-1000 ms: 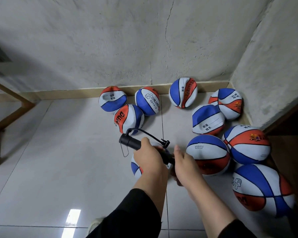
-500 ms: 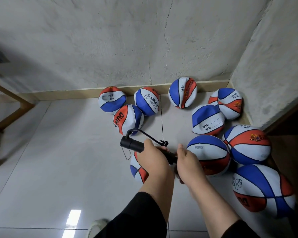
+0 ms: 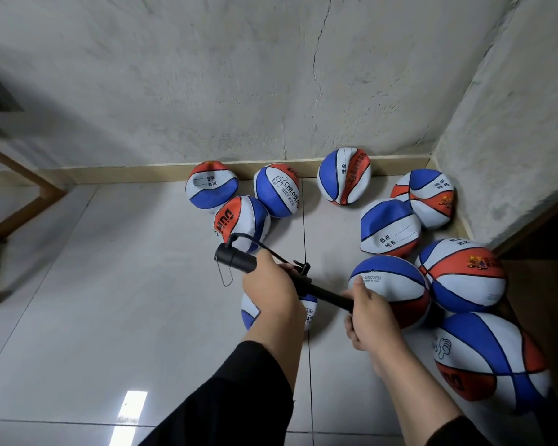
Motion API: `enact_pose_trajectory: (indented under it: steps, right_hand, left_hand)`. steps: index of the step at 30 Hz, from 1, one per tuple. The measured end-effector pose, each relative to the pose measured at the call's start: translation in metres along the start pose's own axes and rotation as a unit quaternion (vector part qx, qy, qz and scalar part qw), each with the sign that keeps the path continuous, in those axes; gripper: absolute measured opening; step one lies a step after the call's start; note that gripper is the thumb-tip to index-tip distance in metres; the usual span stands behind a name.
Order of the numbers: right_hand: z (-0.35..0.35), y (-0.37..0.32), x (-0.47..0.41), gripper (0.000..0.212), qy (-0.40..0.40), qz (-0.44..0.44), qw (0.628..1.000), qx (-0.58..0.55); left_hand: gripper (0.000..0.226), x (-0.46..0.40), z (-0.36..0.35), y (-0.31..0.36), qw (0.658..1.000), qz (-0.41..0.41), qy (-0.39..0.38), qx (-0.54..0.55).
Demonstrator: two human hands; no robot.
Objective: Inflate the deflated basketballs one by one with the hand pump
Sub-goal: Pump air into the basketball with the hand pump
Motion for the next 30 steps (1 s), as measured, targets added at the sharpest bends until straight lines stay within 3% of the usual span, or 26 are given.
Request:
enact_pose_trajectory:
  steps: [5, 7, 13, 20, 30]
  right_hand:
    - [-0.020, -0.009, -0.001, 0.068, 0.034, 0.086, 0.992, 0.085]
    - [-0.020, -0.018, 0.004, 0.061, 0.042, 0.110, 0.987, 0.113]
    - [-0.015, -0.017, 0.007, 0.057, 0.029, 0.111, 0.989, 0.097]
    - [0.012, 0.010, 0.007, 0.049, 0.004, 0.005, 1.000, -0.004]
    - [-0.021, -0.004, 0.002, 0.058, 0.040, 0.088, 0.992, 0.078]
  left_hand:
    - [0.026, 0.014, 0.004, -0.017, 1.000, -0.008, -0.002, -0.013]
    - [0.034, 0.018, 0.003, -0.021, 1.000, -0.008, -0.004, -0.015]
    - [0.022, 0.013, -0.003, -0.012, 1.000, 0.003, -0.021, -0.021]
    - [0.015, -0.001, 0.003, 0.007, 1.000, -0.012, 0.008, -0.008]
    - [0.039, 0.029, 0.005, -0.020, 0.998, -0.023, -0.003, -0.051]
Point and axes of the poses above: each hand's wrist, its own x-axis away from the middle knuckle, its own z-axis out of the back of the hand, y = z × x, the point moved 1 cm from there along -x, towards the middle knuckle, and after that the axes turned 14 degrees about x, right-handed, at the moved point
